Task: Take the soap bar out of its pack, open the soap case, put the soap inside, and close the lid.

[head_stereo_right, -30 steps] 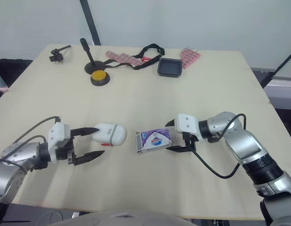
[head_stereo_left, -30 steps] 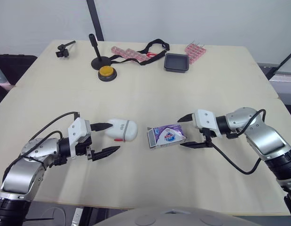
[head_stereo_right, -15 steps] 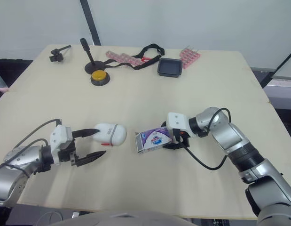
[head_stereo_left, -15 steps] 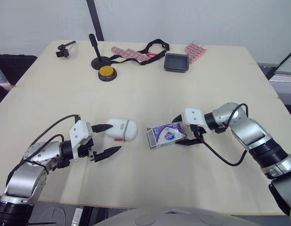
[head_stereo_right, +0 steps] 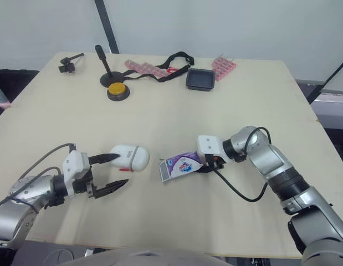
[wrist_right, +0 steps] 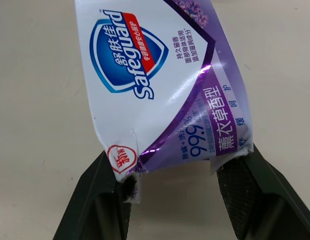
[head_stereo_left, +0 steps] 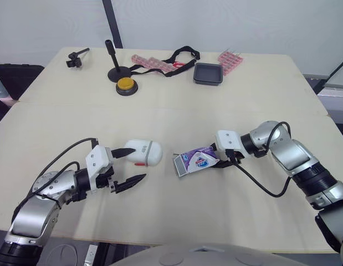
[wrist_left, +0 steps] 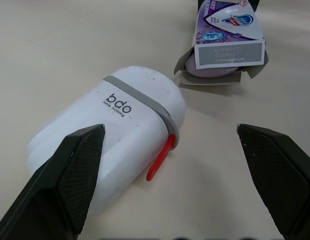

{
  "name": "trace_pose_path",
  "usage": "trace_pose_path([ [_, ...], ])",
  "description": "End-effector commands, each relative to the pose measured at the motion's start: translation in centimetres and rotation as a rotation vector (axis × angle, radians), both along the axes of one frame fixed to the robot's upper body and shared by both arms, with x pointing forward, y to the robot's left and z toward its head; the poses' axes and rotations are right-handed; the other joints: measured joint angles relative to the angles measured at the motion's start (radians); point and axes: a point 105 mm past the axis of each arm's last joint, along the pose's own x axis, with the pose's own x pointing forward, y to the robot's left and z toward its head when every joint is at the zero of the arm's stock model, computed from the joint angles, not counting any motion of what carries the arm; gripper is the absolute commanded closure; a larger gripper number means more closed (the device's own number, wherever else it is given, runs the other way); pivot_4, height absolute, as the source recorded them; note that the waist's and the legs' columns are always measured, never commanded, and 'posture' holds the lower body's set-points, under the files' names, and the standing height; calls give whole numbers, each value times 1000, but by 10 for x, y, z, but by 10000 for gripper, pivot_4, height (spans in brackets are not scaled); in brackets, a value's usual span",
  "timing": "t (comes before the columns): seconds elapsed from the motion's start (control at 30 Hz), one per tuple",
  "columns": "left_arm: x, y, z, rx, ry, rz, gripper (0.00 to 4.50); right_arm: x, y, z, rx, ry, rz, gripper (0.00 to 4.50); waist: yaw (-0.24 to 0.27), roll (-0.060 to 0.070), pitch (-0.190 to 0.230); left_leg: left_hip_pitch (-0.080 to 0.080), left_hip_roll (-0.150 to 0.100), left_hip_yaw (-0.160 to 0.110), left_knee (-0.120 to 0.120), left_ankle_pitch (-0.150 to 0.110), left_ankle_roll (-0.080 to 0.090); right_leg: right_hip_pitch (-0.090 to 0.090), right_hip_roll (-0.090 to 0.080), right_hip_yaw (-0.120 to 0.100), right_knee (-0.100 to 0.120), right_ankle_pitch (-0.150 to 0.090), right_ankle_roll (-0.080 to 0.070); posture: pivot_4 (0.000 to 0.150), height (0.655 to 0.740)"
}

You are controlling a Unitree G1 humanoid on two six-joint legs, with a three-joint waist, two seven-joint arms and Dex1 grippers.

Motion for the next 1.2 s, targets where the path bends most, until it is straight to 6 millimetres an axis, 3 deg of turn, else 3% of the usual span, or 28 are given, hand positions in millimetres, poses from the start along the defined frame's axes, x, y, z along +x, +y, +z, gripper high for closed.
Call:
trace_pose_path([
  [0.03,1,-2,7,18,-46,-18,0,-3,-7,5,-8,-24,1,21385,0,0,0,0,0,0,0,0,0,0,0,0,0,0,0,1500,7395],
  [0.33,7,0,8,43,-66,-29,0,-8,-45,33,-30,-87,-173,21385,9,0,0,0,0,0,1,0,0,0,0,0,-1,0,0,1500,7395],
  [0.43,7,-2,14,12,-63,-62,0,-7,-69,42,-164,-147,-289,21385,9,0,0,0,0,0,0,0,0,0,1,1,-1,0,0,1500,7395],
  [0.57,9,-4,14,11,-63,-88,0,-17,-68,60,-183,-168,-313,21385,11,1,0,0,0,0,0,0,0,0,1,1,-1,0,0,1500,7395],
  [0.73,12,-8,11,8,-59,-104,0,-10,-85,55,-257,-187,-403,21385,11,0,0,2,0,1,0,0,0,0,1,2,-1,0,0,1500,7395],
  [1.0,13,-11,8,10,-54,-115,0,-29,-90,42,-281,-131,-374,21385,11,1,0,1,0,1,0,-1,0,0,0,2,-1,0,0,1500,7395],
  [1.2,14,-11,8,21,-54,-114,0,-20,-112,36,-347,-176,-418,21385,11,1,0,1,0,1,0,-1,1,0,0,3,-1,0,0,1500,7395],
])
